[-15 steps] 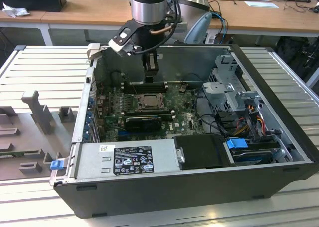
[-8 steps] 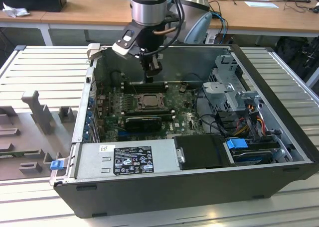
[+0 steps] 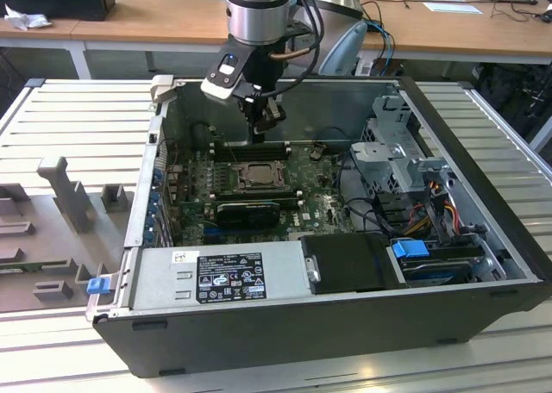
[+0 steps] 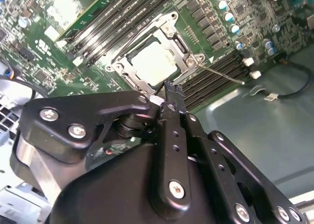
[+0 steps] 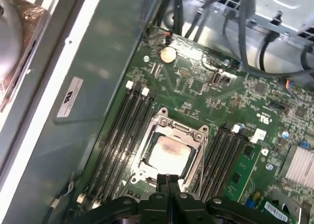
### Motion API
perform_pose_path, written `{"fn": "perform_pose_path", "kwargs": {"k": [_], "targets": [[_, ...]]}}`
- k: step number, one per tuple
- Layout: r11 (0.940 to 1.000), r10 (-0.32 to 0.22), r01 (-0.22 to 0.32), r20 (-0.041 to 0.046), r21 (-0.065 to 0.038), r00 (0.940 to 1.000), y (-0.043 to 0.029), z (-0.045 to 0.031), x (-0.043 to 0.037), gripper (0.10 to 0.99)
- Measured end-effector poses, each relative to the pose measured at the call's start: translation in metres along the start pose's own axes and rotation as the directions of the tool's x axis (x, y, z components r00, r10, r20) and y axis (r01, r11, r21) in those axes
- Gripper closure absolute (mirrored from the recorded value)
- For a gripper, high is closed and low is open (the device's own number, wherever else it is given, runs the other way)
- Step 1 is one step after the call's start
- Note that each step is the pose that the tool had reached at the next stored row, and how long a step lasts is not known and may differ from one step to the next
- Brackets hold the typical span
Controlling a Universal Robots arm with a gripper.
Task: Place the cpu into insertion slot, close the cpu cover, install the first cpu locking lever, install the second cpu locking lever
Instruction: 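Install the first cpu locking lever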
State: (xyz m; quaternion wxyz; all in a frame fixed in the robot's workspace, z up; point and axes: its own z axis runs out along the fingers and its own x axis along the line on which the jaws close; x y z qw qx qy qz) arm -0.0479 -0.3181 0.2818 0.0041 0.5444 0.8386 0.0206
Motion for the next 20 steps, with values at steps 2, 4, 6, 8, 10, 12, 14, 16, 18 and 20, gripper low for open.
{"fn": "perform_pose_path", "kwargs": {"k": [2, 4, 6, 8, 10, 12, 14, 16, 18, 20], "targets": [[0.9993, -0.036, 0.036, -0.0014, 0.001, 0.9993, 0.0, 0.0, 0.0, 0.98], [0.9981, -0.062, 0.062, -0.0024, 0.001, 0.9981, 0.0, 0.0, 0.0, 0.98], [0.9958, -0.092, 0.092, -0.0036, 0.001, 0.9958, 0.0, 0.0, 0.0, 0.98], [0.9932, -0.117, 0.117, -0.0046, 0.002, 0.9932, 0.0, 0.0, 0.0, 0.98], [0.9898, -0.143, 0.143, -0.0058, 0.002, 0.9897, 0.0, 0.0, 0.0, 0.98], [0.9854, -0.17, 0.17, -0.0069, 0.002, 0.9854, 0.0, 0.0, 0.0, 0.98], [0.978, -0.209, 0.209, -0.0085, 0.002, 0.978, 0.0, 0.0, 0.0, 0.98], [0.9721, -0.235, 0.235, -0.0096, 0.003, 0.9721, 0.0, 0.0001, 0.0, 0.98], [0.9644, -0.264, 0.265, -0.0108, 0.003, 0.9643, 0.0, 0.0001, 0.0, 0.98], [0.9542, -0.299, 0.299, -0.0123, 0.003, 0.9542, -0.0001, 0.0002, 0.0, 0.98]]}}
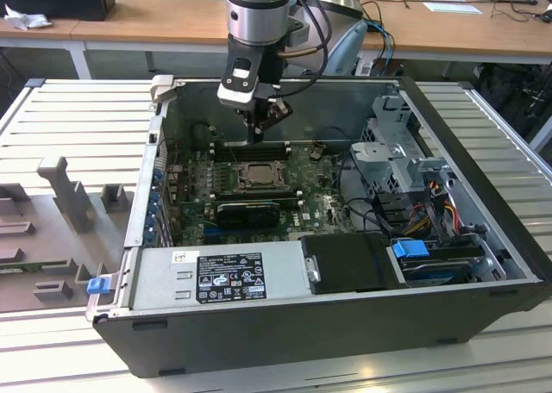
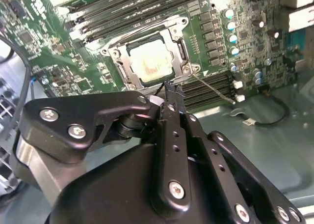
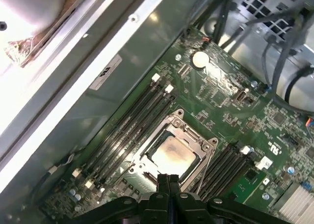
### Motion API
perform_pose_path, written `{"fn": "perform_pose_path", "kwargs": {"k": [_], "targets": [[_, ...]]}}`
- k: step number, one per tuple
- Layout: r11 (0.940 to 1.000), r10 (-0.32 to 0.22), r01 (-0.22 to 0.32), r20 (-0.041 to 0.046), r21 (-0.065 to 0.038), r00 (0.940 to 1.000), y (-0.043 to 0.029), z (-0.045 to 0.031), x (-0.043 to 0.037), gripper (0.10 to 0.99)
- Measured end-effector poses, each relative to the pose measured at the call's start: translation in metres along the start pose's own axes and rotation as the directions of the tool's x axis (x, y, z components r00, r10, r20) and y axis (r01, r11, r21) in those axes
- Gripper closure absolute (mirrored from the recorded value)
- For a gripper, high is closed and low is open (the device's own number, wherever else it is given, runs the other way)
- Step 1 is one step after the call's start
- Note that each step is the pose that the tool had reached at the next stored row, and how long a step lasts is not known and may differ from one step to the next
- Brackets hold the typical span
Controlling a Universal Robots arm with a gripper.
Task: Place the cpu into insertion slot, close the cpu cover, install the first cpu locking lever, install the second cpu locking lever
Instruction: 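Install the first cpu locking lever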
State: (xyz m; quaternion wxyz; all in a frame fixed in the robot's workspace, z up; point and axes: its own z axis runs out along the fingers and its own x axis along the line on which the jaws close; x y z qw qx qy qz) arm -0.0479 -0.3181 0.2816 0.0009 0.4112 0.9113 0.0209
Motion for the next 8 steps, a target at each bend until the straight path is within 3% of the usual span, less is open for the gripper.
{"fn": "perform_pose_path", "kwargs": {"k": [4, 8], "targets": [[0.9981, -0.061, 0.061, -0.0024, 0.001, 0.9981, 0.0, 0.0003, 0.0, 0.98], [0.991, -0.134, 0.134, -0.0053, 0.002, 0.991, 0.0, 0.0006, 0.0, 0.98]]}}
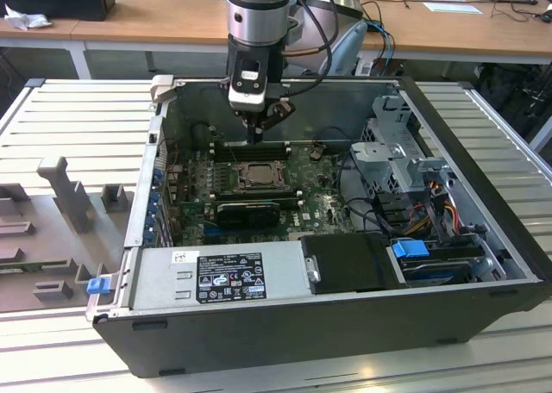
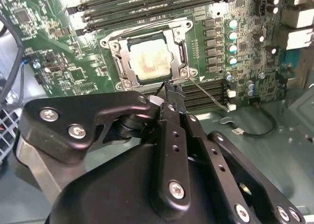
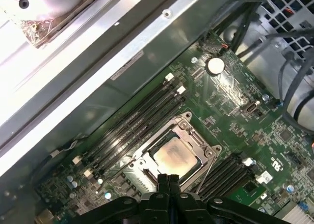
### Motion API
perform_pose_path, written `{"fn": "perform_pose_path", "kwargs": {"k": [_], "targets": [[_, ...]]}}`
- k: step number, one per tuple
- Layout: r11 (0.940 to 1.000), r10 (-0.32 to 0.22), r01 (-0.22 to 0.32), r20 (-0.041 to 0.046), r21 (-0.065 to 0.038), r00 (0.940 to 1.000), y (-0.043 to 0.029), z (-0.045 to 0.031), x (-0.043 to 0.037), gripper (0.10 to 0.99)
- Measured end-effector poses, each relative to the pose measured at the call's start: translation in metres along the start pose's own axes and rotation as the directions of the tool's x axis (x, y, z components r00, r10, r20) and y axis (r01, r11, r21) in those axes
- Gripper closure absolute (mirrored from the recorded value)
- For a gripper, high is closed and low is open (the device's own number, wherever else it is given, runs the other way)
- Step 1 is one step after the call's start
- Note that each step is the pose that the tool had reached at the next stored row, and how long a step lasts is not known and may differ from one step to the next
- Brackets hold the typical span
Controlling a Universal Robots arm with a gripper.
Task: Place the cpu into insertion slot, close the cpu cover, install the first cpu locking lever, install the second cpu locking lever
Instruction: 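Install the first cpu locking lever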
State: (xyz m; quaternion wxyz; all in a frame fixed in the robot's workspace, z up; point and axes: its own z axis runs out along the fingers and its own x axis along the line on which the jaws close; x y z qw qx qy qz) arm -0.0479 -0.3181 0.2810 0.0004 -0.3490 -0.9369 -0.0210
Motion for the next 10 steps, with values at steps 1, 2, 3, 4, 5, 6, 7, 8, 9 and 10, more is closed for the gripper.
{"fn": "perform_pose_path", "kwargs": {"k": [1, 2, 3, 4, 5, 6, 7, 8, 9, 10], "targets": [[0.9999, -0.011, 0.011, -0.0005, 0.0, 0.9999, 0.0, 0.0, 0.0, 0.98], [0.9998, -0.022, 0.022, -0.0009, 0.0, 0.9998, 0.0, 0.0, 0.0, 0.98], [0.9993, -0.038, 0.038, -0.0015, 0.001, 0.9993, 0.0, 0.0001, 0.0, 0.98], [0.9988, -0.048, 0.048, -0.0019, 0.001, 0.9988, 0.0, 0.0001, 0.0, 0.98], [0.9981, -0.061, 0.061, -0.0025, 0.001, 0.9981, 0.0, 0.0001, 0.0, 0.98], [0.9975, -0.07, 0.07, -0.0027, 0.001, 0.9975, 0.0, 0.0001, 0.0, 0.98], [0.9967, -0.081, 0.081, -0.0031, 0.001, 0.9967, 0.0, 0.0001, 0.0, 0.98], [0.9961, -0.088, 0.088, -0.0034, 0.001, 0.9961, 0.0, 0.0001, 0.0, 0.98], [0.9949, -0.101, 0.101, -0.0039, 0.001, 0.9949, 0.0, 0.0002, 0.0, 0.98], [0.994, -0.11, 0.11, -0.0042, 0.001, 0.994, 0.0, 0.0001, 0.0, 0.98]]}}
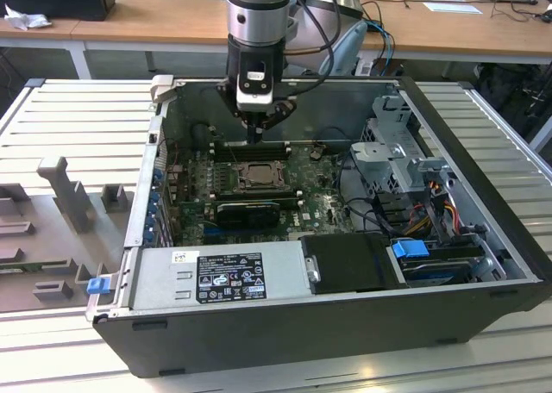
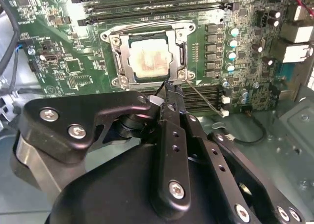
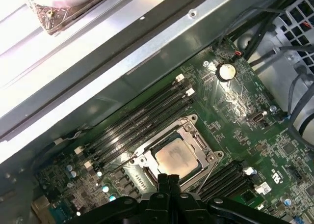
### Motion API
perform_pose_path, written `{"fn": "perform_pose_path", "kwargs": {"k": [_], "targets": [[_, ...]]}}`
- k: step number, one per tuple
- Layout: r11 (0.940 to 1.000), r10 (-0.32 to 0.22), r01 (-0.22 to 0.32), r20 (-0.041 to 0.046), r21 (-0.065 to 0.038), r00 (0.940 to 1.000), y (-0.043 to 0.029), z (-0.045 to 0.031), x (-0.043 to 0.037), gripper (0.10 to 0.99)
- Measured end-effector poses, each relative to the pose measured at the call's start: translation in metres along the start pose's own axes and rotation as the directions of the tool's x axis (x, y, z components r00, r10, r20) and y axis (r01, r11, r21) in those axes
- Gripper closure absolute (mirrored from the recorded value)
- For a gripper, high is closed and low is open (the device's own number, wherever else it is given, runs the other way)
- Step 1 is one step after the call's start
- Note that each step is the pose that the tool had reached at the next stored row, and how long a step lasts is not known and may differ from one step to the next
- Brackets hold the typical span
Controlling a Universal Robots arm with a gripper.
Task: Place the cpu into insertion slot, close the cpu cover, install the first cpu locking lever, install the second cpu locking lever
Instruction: 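Install the first cpu locking lever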
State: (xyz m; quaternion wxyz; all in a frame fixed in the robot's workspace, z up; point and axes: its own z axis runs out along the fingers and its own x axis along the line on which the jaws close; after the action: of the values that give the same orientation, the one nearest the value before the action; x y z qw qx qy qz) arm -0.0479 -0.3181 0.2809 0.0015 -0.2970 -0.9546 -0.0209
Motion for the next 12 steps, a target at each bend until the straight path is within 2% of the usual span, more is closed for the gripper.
{"fn": "perform_pose_path", "kwargs": {"k": [5, 12], "targets": [[0.9987, -0.05, 0.05, -0.002, 0.001, 0.9987, 0.0, 0.0, 0.0, 0.98], [0.9962, -0.087, 0.087, -0.0035, 0.001, 0.9962, 0.0, 0.0, 0.0, 0.98]]}}
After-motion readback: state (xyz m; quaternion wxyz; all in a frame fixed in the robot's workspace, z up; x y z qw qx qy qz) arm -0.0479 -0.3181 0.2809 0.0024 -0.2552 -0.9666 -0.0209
